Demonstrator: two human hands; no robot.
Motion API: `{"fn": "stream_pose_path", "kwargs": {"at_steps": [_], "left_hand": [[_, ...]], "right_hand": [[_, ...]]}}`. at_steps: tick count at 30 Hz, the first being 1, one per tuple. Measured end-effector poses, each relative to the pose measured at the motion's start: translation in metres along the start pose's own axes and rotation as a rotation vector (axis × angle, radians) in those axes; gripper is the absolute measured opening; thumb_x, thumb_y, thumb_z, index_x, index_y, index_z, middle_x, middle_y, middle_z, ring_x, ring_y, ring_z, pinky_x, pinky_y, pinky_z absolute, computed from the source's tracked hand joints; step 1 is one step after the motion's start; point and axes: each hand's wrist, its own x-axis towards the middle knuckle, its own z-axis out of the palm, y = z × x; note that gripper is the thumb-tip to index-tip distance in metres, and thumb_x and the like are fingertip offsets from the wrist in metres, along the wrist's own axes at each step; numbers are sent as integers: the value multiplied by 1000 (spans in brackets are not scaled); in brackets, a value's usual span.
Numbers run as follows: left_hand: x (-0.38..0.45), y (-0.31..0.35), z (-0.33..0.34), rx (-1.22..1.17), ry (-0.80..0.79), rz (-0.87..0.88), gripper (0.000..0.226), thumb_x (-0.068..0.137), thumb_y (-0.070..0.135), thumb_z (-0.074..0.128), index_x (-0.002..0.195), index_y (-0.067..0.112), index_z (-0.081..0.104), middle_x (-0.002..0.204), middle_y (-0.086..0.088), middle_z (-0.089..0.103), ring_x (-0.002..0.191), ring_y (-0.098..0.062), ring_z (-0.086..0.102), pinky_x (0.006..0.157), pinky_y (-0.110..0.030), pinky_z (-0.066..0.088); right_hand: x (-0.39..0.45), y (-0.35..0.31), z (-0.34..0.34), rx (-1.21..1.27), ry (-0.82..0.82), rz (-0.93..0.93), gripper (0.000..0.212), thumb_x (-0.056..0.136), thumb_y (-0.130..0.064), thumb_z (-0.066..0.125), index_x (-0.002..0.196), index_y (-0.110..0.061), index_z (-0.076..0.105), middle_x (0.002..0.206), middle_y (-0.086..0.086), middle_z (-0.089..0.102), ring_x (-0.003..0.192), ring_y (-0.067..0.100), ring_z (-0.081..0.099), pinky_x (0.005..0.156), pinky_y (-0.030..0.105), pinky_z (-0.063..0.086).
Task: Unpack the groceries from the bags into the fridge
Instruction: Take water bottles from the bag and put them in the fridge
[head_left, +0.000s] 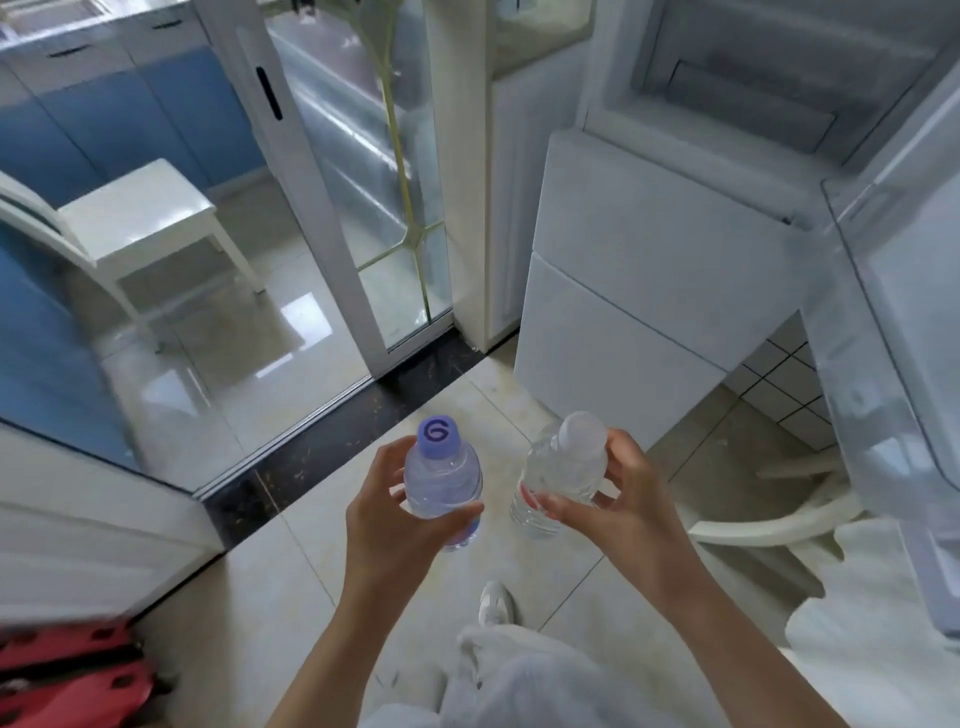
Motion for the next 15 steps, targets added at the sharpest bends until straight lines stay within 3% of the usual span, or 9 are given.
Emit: {"fn": "stream_pose_path", "kwargs": {"at_steps": [4, 9, 15], "left_hand": [[71, 20, 18, -32, -55, 47, 73, 53, 27, 91, 112, 41, 50, 105, 29, 56, 94, 8, 58, 72, -3, 45], [157, 40, 43, -63, -152, 72, 74, 54, 15, 93, 105, 46, 50, 94, 39, 60, 89, 17, 57, 66, -2, 45], [271, 65, 76, -61, -268, 132, 75, 49, 22, 95, 107, 46, 55, 101, 23, 66, 92, -2, 65, 78, -20, 53]], "right_hand": [[60, -20, -9, 19, 56, -24, 57, 65, -17, 88, 112, -26, 57, 106, -8, 66, 100, 8, 63, 79, 22, 54], [128, -37, -17, 21, 177, -27, 58, 63, -19, 88, 112, -26, 58, 105, -11, 66, 98, 4, 63, 76, 15, 52], [213, -57, -24, 3, 346, -38, 64, 60, -20, 89, 115, -28, 56, 112, -12, 64, 105, 3, 60, 79, 13, 51]]}}
